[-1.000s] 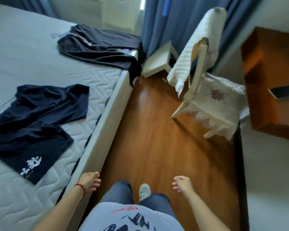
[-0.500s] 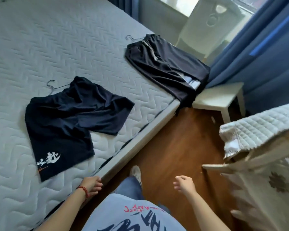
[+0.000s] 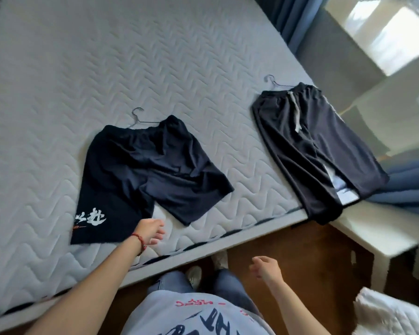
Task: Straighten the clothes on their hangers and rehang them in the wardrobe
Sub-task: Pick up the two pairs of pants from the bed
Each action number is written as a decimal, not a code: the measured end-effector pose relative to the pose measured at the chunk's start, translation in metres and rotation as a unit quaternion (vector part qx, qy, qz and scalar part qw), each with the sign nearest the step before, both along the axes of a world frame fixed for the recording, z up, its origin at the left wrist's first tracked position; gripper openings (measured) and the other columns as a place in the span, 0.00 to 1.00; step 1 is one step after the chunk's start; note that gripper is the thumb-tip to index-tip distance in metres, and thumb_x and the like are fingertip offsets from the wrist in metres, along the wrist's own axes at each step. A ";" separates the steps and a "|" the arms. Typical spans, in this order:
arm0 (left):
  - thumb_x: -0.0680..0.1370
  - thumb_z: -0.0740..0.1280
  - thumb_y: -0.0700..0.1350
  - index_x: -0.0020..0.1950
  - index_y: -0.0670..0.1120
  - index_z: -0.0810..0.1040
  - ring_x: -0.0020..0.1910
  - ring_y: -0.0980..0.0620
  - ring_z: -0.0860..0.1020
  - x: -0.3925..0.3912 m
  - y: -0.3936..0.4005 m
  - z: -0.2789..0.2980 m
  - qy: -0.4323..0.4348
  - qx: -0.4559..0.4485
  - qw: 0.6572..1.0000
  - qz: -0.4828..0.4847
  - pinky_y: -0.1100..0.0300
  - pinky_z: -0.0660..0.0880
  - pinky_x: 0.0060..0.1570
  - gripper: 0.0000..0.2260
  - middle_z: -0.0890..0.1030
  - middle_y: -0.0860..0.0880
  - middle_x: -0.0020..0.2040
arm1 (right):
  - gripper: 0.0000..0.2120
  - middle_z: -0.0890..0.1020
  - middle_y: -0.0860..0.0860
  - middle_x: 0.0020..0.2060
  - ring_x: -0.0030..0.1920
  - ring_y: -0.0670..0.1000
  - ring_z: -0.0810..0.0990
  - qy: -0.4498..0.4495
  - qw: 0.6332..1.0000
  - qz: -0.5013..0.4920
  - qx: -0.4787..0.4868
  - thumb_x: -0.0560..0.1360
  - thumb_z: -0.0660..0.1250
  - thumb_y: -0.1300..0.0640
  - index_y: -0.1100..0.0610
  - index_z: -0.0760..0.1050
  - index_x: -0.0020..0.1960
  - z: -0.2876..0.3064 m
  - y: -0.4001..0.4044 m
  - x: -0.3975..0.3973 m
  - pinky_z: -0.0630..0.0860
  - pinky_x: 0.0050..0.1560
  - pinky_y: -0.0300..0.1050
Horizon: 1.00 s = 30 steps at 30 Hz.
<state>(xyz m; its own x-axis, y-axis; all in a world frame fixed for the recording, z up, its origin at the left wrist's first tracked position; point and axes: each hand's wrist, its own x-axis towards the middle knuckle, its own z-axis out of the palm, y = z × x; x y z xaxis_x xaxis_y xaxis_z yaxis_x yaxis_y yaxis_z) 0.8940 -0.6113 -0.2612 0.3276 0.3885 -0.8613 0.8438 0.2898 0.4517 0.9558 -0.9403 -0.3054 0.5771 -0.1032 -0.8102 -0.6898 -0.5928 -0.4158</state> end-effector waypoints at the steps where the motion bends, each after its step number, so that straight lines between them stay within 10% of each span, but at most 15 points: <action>1: 0.77 0.61 0.40 0.37 0.43 0.71 0.26 0.52 0.69 0.002 0.002 0.001 0.002 0.005 1.000 0.015 0.68 0.63 0.22 0.08 0.73 0.45 0.31 | 0.06 0.80 0.54 0.32 0.28 0.51 0.76 0.002 1.000 0.019 0.006 0.76 0.63 0.60 0.55 0.76 0.41 -0.001 0.006 0.018 0.70 0.28 0.39; 22: 0.77 0.61 0.41 0.41 0.44 0.76 0.30 0.52 0.74 0.086 0.085 -0.059 0.005 0.100 0.981 0.166 0.66 0.70 0.25 0.06 0.78 0.47 0.34 | 0.08 0.79 0.53 0.35 0.32 0.50 0.77 -0.023 0.957 0.273 0.096 0.77 0.60 0.60 0.61 0.77 0.50 -0.038 0.237 0.247 0.73 0.41 0.43; 30: 0.76 0.61 0.42 0.38 0.50 0.76 0.39 0.48 0.77 0.159 0.220 -0.138 -0.048 0.247 0.962 0.101 0.57 0.74 0.43 0.09 0.79 0.51 0.35 | 0.14 0.79 0.57 0.58 0.60 0.56 0.76 -0.190 0.904 0.371 0.095 0.78 0.59 0.58 0.58 0.75 0.61 -0.092 0.371 0.314 0.70 0.63 0.48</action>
